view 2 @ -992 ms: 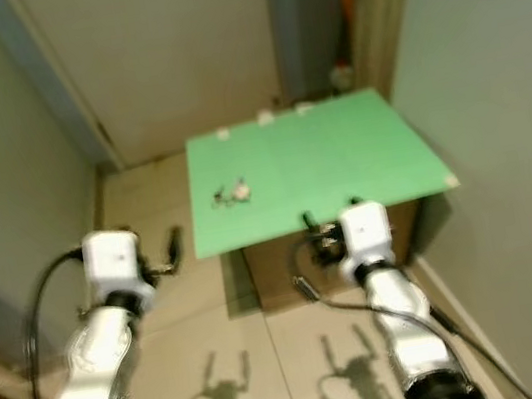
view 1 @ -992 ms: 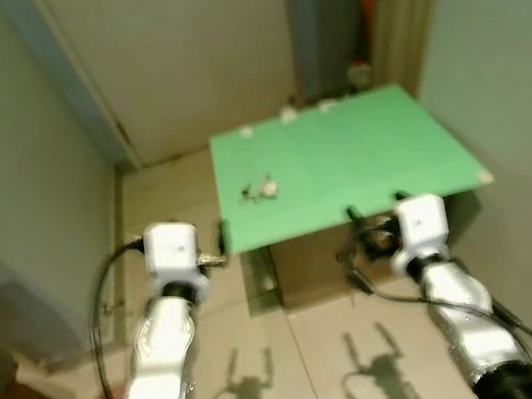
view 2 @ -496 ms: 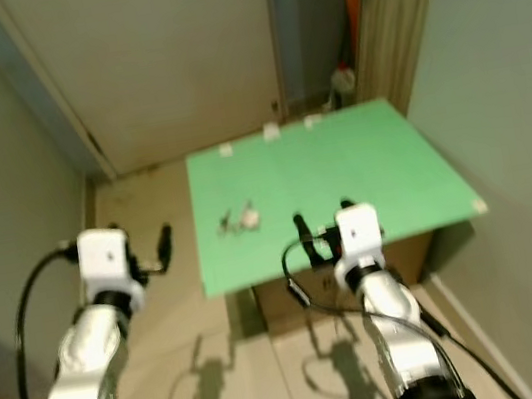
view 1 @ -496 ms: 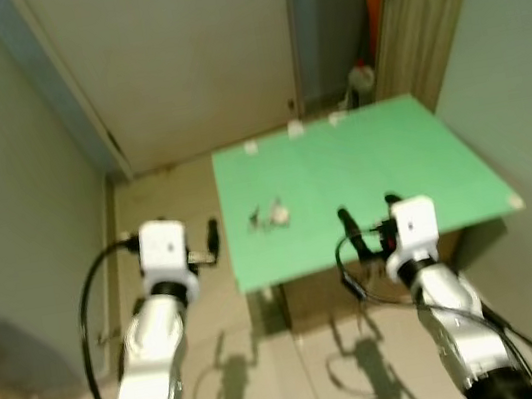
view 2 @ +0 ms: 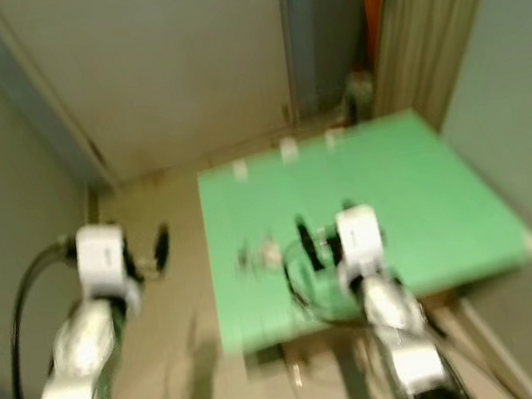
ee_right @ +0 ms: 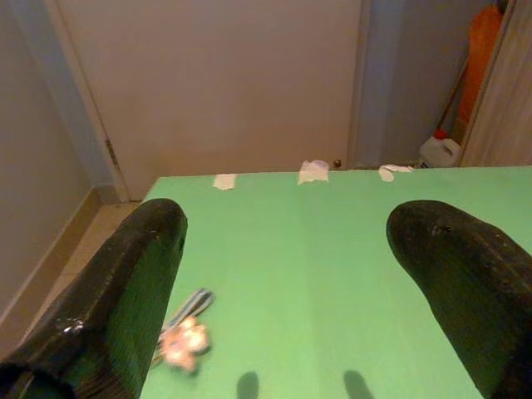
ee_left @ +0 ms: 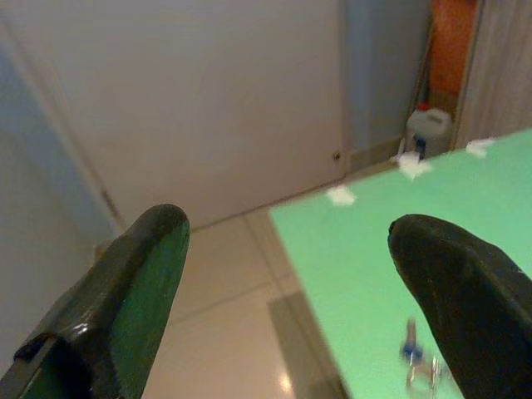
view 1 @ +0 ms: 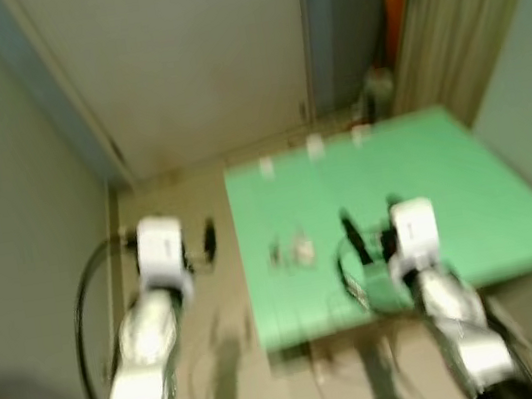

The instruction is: Hang keys on a hook

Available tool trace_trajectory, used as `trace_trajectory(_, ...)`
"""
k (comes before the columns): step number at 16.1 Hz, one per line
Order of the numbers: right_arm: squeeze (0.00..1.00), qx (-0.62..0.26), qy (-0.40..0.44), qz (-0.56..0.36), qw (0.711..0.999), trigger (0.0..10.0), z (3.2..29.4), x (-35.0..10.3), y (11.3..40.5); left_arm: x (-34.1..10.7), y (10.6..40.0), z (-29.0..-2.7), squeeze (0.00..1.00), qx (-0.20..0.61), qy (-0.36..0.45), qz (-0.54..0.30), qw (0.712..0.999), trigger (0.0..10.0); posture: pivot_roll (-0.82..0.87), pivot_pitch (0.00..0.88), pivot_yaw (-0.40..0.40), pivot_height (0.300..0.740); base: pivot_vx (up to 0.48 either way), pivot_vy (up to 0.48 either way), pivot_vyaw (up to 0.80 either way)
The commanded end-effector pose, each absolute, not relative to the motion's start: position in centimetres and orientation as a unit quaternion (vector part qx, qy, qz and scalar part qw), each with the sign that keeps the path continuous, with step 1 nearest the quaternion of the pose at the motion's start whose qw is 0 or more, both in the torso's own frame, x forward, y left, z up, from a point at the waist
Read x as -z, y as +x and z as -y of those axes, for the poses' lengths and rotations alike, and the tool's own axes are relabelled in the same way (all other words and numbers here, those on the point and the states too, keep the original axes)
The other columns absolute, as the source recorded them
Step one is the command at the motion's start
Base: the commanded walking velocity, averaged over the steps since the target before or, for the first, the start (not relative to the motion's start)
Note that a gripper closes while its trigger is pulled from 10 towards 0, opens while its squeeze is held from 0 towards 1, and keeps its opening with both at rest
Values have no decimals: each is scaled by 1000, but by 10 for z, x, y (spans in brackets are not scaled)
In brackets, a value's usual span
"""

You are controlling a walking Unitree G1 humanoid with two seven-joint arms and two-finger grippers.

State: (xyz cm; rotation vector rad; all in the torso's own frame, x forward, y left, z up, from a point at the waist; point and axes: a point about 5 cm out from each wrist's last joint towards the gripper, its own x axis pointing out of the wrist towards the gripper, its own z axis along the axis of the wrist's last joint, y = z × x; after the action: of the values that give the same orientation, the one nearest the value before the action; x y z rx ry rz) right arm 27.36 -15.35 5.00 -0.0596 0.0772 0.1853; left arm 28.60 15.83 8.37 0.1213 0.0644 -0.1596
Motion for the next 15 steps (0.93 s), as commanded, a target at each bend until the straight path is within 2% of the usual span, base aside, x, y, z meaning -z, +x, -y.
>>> trace_trajectory(1,0,-95,-35,-50,994,10000,155,-47,272,-83,287,-151,0,100,70,-33,992,10000,-192,44,99,740,465,0,0)
trace_trajectory(2,0,-102,-43,-61,992,10000,150,-41,271,-84,285,-151,0,96,74,-37,992,10000,-180,51,102,740,450,0,0)
trace_trajectory(4,0,-89,-43,-79,992,10000,149,-33,272,-85,280,-154,0,95,74,-38,992,10000,-144,76,112,740,0,0,0)
trace_trajectory(8,0,-50,-20,-138,989,10000,144,-6,265,-99,246,-173,0,99,78,-43,991,10000,-3,160,153,740,0,0,0)
trace_trajectory(10,0,-62,-31,-176,982,10000,137,11,259,-98,218,-163,0,183,117,-50,975,10000,111,231,176,740,0,0,0)
trace_trajectory(15,0,-83,-61,-180,978,10000,135,15,263,-68,187,-127,0,234,156,-52,958,10000,135,307,140,740,0,0,0)
